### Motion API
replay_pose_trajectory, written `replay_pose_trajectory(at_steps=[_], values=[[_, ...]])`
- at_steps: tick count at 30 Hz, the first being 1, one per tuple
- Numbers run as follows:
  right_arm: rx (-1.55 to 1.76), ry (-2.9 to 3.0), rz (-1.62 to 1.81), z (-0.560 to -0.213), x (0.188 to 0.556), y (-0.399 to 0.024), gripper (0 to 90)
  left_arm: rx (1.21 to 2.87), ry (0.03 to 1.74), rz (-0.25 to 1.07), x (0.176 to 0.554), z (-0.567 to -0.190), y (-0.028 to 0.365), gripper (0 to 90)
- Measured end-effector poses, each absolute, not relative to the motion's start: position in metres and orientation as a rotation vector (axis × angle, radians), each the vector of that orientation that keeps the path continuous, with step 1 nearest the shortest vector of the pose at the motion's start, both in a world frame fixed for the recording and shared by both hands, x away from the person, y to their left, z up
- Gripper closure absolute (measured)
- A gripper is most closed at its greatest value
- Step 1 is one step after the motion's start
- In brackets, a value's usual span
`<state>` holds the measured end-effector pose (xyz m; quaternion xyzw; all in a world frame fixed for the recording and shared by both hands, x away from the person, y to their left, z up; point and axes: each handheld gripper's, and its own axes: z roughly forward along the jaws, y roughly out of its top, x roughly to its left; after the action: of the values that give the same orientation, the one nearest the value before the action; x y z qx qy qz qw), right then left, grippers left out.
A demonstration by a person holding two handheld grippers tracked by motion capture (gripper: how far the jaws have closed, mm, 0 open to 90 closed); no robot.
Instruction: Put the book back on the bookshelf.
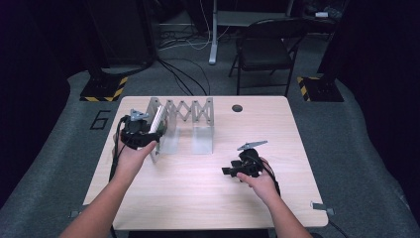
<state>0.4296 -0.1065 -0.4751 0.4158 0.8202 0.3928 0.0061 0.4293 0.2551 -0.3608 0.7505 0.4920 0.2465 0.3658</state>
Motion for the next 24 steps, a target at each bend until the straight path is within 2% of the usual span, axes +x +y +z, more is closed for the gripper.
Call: replay_pose_trajectory(at_steps=[24], values=[[1.284, 2.55, 1.238, -0.474, 0.429, -0.108, 42.5, 1.941, 1.181, 0.561, 0.378, -0.377, 0.267, 44.8]])
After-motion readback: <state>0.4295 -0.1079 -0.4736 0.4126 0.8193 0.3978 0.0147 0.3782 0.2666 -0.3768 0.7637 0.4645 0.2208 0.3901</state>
